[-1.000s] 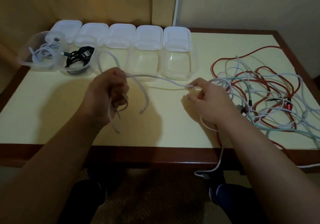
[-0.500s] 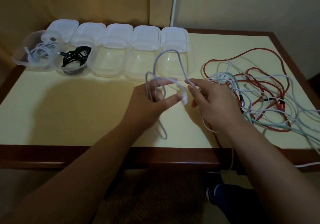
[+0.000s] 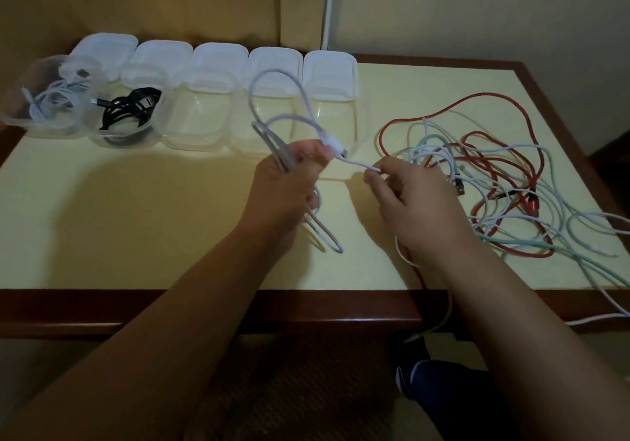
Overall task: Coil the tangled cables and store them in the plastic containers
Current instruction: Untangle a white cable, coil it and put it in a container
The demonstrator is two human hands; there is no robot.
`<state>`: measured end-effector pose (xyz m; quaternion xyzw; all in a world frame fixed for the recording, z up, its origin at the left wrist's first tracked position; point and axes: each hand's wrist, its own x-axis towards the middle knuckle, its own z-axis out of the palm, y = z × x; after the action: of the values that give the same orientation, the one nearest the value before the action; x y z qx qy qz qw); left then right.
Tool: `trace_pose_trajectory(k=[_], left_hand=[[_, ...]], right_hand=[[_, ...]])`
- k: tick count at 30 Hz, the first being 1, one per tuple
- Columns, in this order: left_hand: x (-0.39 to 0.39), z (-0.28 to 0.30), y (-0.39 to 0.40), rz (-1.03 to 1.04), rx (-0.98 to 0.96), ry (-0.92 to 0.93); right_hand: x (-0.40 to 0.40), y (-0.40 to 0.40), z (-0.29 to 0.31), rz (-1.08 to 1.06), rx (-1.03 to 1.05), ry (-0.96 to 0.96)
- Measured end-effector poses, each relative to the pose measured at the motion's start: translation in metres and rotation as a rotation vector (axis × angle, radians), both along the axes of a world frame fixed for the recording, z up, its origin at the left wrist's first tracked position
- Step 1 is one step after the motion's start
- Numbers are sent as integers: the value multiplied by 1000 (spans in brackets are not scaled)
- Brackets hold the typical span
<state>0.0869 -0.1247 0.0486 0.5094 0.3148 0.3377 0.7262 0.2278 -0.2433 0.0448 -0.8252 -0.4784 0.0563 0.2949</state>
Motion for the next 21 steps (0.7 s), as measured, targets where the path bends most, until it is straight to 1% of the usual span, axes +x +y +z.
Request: trace_pose_trajectory(k=[2, 4, 5, 6, 8, 12, 16, 19, 21], left_hand=[[-6, 6, 17, 80, -135, -71], [-16, 9, 41, 167, -288, -181], [-23, 10, 52, 189, -316, -228], [-29, 9, 62, 205, -300, -232], [-37, 5, 67, 197, -199, -155], [-27, -5, 44, 125, 43, 90], [-13, -10, 15, -5, 322, 203], [-6, -10, 6, -52, 401, 289], [-5, -10, 4, -151, 438, 339]], right_hand=[[8, 0, -2, -62, -34, 21], [17, -2, -2, -117, -64, 59], [20, -3, 0, -136, -68, 79], [22, -4, 1, -144, -67, 92], [23, -6, 5, -136, -60, 91], [17, -6, 10, -119, -51, 56], [12, -9, 13, -81, -21, 41], [10, -12, 12, -22, 28, 71], [9, -15, 12, 3, 68, 95]])
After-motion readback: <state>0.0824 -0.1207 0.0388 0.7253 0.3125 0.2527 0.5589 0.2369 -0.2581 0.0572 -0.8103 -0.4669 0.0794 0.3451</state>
